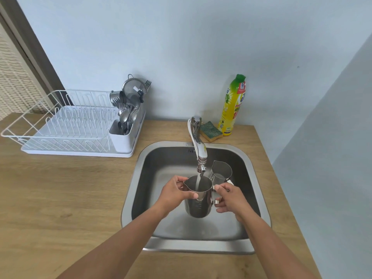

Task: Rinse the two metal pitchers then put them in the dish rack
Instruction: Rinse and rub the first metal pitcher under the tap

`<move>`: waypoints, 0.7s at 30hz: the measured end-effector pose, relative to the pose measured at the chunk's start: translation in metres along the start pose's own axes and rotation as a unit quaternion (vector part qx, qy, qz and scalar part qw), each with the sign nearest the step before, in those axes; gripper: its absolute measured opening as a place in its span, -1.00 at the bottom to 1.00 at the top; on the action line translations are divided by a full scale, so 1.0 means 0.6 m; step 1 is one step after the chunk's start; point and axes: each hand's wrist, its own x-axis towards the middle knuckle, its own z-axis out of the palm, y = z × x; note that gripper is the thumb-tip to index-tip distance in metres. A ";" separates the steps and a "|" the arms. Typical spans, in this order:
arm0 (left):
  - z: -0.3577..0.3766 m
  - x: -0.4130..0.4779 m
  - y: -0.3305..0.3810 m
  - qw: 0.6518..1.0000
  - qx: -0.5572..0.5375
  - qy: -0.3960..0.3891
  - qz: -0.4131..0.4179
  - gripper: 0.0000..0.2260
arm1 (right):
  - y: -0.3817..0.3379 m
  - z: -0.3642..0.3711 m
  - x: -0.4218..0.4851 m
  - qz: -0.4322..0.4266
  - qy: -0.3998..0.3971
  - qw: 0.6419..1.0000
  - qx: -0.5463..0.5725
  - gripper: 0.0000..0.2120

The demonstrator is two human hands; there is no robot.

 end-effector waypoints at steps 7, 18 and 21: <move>-0.003 0.001 -0.004 1.000 0.009 0.000 -0.013 -0.42 | 0.003 0.003 0.003 0.002 -0.009 1.000 0.013 -0.79; -0.011 0.015 0.002 1.000 0.020 0.004 -0.021 -0.42 | 0.005 0.017 0.016 0.002 0.019 1.000 0.021 -0.81; -0.016 0.019 0.005 0.999 0.031 -0.006 -0.028 -0.42 | 0.004 0.017 0.016 0.013 -0.003 1.000 0.016 -0.81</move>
